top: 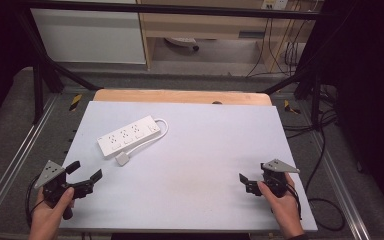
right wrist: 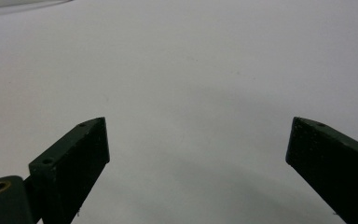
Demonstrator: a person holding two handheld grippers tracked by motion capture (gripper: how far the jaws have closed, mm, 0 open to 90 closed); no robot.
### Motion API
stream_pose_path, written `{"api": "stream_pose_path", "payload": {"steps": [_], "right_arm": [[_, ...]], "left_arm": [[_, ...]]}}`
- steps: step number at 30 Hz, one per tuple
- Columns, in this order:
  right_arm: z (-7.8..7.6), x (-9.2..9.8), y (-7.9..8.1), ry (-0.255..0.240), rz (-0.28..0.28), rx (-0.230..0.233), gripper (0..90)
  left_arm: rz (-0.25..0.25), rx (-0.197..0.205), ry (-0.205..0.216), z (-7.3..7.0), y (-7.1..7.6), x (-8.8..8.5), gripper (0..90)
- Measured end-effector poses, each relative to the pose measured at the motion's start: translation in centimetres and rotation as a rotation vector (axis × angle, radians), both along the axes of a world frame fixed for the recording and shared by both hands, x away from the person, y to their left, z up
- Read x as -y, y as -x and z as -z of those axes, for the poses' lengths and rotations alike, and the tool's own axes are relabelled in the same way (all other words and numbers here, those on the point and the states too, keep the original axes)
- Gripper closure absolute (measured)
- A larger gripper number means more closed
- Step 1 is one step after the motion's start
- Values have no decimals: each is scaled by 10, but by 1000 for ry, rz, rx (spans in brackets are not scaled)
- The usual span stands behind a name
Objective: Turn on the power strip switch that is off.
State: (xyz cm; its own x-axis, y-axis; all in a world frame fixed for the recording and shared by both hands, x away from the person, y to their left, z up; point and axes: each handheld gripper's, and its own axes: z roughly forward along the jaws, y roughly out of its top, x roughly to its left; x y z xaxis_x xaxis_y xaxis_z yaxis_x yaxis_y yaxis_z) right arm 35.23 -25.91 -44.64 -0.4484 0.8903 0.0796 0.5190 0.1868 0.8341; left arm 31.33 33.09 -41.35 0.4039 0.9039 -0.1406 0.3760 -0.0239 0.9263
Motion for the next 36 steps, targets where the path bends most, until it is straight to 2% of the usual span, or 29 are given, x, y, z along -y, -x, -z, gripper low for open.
{"api": "stream_pose_path", "payload": {"steps": [10,15,16,23,30,36], "right_arm": [[-1,1,1,0,15,-1,56],[-2,2,0,-11,21,-2,56],[-2,2,0,-5,25,-2,56],[-2,2,0,-9,17,-8,44],[-2,2,0,-12,13,-11,32],[-3,3,0,-11,7,-2,31]], "left_arm": [[-10,24,12,-4,1,1,72],[-14,18,17,-6,1,0,70],[-18,22,35,-7,0,-1,70],[-23,16,29,-10,-1,0,70],[-27,38,22,-18,-6,3,65],[-26,48,43,-23,-15,4,66]]}}
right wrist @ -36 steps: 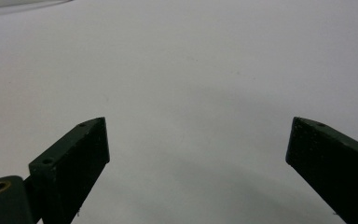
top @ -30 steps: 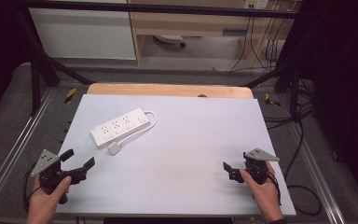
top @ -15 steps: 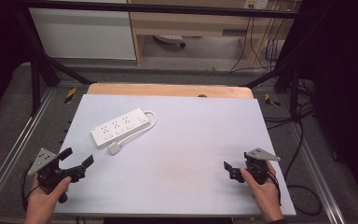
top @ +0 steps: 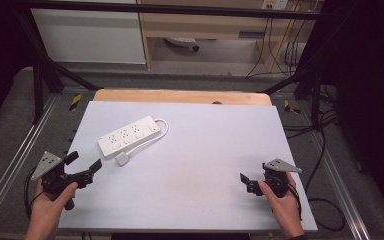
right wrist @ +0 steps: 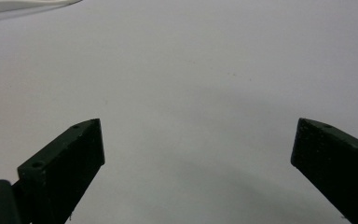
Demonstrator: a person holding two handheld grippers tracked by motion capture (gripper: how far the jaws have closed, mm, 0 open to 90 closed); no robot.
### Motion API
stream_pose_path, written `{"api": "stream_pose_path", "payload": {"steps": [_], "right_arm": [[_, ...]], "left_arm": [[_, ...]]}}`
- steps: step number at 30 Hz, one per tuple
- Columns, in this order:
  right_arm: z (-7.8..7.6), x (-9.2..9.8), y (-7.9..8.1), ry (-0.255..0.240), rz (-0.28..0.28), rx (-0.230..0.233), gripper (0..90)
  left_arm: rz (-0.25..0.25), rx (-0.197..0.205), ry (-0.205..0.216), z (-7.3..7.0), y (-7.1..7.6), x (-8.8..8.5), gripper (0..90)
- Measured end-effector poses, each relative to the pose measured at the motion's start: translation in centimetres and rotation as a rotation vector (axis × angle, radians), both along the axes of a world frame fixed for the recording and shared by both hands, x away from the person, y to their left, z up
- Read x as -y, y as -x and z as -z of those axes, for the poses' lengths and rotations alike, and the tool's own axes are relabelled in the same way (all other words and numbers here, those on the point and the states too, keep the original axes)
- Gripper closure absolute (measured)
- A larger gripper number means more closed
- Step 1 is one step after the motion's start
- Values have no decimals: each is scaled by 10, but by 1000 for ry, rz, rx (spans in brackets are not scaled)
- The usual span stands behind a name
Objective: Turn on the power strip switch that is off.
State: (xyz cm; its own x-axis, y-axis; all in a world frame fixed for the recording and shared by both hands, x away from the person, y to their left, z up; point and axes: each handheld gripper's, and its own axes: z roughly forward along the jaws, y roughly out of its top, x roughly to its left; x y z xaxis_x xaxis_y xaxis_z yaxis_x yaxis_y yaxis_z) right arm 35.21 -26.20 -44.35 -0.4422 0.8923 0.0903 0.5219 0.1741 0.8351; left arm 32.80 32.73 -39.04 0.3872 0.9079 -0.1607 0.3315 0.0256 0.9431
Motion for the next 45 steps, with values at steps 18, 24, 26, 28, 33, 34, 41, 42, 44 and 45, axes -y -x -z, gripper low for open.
{"api": "stream_pose_path", "payload": {"steps": [18,24,26,28,33,34,41,42,44,45], "right_arm": [[-1,-1,0,3,-13,6,30],[-1,-2,0,2,-12,6,29],[-2,-2,0,1,-12,5,29],[-1,-2,0,3,-13,5,29],[-2,-2,0,1,-14,7,29],[-2,-2,0,1,-13,8,29],[-2,-1,0,1,-11,9,30],[-2,-1,0,0,-11,8,31],[-2,-1,0,-1,-11,8,31],[-2,-1,0,-1,-11,8,31]], "left_arm": [[0,14,9,-21,-31,-1,86],[2,15,0,-26,-39,0,97],[6,16,-6,-29,-43,1,104],[11,13,-17,-30,-45,3,112],[25,18,-38,-33,-50,8,122],[25,18,-38,-33,-50,8,126],[29,19,-51,-33,-57,12,157],[30,20,-55,-33,-59,12,173],[29,20,-57,-33,-60,13,184],[27,21,-59,-33,-61,13,184]]}}
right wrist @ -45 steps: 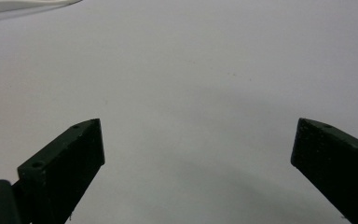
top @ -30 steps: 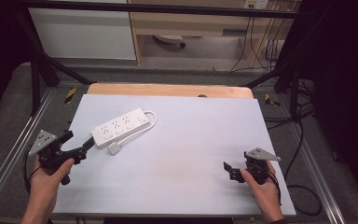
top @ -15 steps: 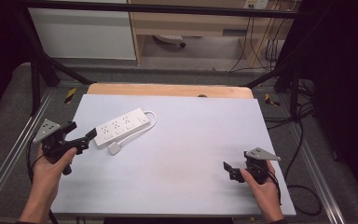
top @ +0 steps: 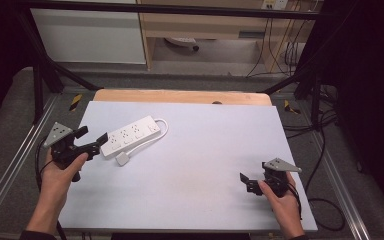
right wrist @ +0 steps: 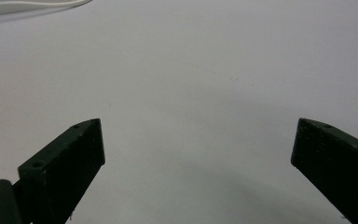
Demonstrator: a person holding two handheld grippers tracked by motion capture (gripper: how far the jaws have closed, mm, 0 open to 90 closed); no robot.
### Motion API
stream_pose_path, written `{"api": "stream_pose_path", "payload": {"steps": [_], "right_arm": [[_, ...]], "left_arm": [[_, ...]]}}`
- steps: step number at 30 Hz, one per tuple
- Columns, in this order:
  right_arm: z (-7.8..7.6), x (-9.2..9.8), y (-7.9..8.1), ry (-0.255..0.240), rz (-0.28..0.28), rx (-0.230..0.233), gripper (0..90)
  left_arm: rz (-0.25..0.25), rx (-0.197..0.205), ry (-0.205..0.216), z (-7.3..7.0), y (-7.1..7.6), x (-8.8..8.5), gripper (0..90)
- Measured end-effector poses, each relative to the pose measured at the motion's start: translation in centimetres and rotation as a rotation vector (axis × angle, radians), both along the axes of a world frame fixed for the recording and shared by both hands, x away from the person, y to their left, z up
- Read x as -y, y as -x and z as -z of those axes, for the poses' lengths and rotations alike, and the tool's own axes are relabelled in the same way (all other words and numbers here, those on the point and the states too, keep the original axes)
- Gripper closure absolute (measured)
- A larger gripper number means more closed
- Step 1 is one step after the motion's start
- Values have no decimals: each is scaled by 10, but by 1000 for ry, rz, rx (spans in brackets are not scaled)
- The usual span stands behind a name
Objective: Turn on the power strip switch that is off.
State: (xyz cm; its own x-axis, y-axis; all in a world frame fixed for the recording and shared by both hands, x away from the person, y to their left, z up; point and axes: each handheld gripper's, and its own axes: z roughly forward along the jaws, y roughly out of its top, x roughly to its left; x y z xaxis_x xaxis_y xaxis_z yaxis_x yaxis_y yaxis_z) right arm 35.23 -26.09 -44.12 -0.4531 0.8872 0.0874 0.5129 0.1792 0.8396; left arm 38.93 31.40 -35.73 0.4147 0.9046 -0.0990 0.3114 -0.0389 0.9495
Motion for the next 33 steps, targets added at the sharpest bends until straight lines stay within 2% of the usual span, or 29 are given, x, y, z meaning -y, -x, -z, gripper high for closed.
{"api": "stream_pose_path", "payload": {"steps": [16,27,33], "right_arm": [[-1,1,0,-6,4,6,33],[-1,2,0,-9,5,4,34],[-1,2,0,-13,7,4,34]], "left_arm": [[9,-15,-23,-3,-14,8,326],[21,-38,-42,0,-23,13,548],[34,-44,-27,4,-27,13,653]]}}
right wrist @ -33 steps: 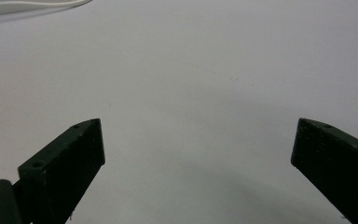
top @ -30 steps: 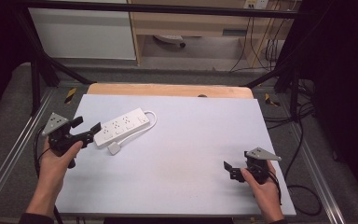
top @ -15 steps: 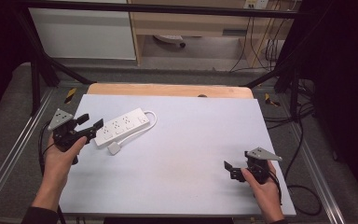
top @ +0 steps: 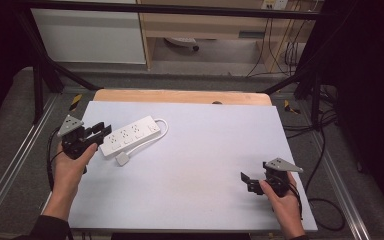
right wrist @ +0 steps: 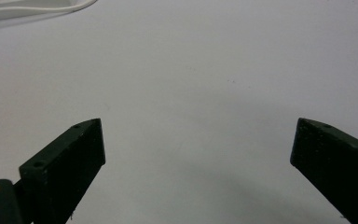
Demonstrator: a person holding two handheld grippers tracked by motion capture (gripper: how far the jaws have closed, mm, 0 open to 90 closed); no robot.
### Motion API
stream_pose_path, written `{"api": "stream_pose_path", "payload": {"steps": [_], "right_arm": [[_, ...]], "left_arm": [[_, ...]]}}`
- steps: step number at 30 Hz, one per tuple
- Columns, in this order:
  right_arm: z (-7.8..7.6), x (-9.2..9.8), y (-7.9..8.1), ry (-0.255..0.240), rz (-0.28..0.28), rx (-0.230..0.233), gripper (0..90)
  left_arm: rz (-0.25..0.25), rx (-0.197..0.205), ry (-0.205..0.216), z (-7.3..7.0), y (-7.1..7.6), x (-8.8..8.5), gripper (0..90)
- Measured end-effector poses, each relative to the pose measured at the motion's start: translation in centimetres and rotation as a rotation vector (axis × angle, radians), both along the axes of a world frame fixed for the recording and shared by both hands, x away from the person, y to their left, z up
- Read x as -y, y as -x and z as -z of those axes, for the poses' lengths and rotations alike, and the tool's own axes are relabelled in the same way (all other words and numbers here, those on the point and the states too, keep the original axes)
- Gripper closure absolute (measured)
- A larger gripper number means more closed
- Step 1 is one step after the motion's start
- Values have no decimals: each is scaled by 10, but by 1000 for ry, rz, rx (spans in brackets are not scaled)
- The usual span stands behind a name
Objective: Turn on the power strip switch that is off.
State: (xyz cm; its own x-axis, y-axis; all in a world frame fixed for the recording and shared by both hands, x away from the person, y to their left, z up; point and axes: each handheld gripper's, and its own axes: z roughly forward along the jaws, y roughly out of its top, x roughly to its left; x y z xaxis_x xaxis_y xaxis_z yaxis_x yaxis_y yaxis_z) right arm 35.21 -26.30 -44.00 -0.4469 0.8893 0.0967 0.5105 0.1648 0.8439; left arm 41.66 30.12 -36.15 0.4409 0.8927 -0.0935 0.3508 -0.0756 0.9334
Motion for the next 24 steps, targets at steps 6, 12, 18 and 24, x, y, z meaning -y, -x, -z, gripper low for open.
{"api": "stream_pose_path", "payload": {"steps": [6,12,18,24], "right_arm": [[0,1,0,1,0,1,34],[0,1,0,-1,3,2,34],[0,1,0,-4,6,4,35],[0,2,0,-6,7,4,36]], "left_arm": [[12,-4,4,4,-4,1,738],[23,-9,0,6,-6,5,800],[30,-18,-18,9,-9,7,841],[32,-34,-25,13,-12,8,892]]}}
